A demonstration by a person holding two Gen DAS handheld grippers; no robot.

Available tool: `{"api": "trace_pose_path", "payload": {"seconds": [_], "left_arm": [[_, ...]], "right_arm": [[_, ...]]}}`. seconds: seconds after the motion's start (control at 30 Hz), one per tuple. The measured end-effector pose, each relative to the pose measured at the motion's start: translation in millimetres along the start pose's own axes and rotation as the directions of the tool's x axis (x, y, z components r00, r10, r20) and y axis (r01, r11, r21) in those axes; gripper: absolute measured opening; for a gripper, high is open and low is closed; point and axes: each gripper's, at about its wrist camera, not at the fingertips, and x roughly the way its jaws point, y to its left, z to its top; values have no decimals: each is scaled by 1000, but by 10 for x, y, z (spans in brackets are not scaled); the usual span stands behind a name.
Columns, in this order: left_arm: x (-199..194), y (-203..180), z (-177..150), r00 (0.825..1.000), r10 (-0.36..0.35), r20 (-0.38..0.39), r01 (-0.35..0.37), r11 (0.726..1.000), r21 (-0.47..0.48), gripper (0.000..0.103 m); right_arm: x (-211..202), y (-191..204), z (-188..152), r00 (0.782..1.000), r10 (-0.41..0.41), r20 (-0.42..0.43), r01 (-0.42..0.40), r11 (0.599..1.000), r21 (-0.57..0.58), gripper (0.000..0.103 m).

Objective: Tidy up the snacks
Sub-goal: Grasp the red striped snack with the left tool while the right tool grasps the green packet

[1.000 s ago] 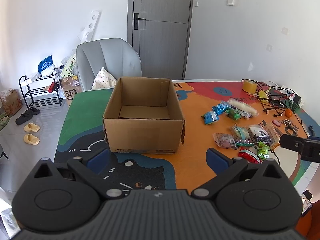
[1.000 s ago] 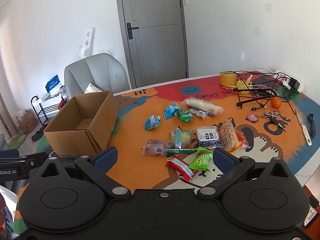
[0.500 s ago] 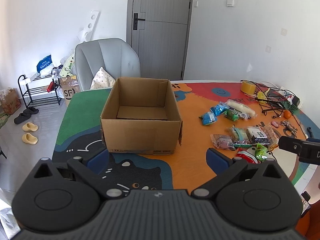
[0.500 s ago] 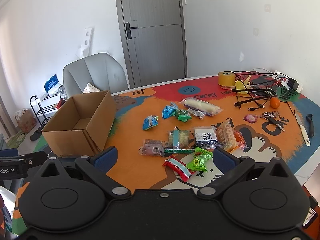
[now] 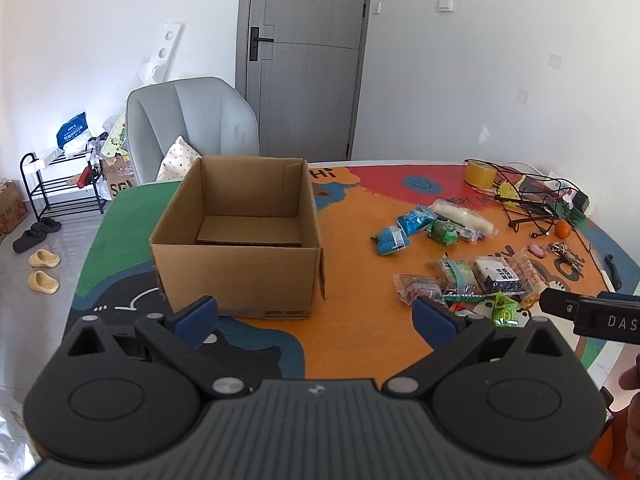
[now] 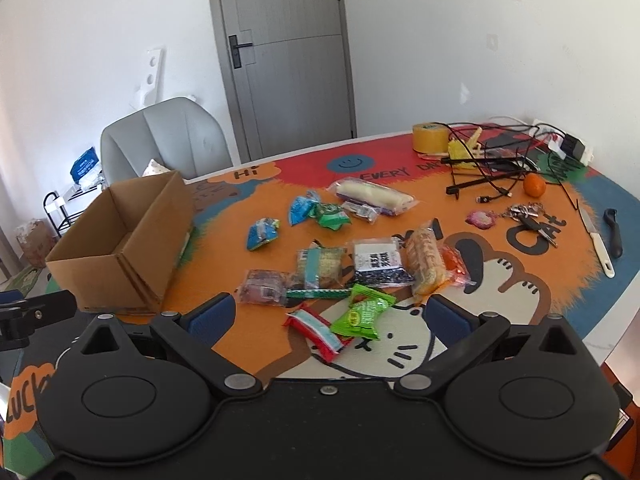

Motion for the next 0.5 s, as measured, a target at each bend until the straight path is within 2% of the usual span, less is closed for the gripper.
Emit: {"api": "trace_pose_path", "payload": {"seconds": [0.27,0.5], "left_arm": [[170,-206,-1,999,-21,32,20,1000,5,103],[331,-368,-50,998,-59,38,58,998,23,102]], "right_arm": [[172,-263,-48,1000,-3,-20,4,1000,28,103],[313,-368,-105,999,30,-33,-29,999,40,103]]}}
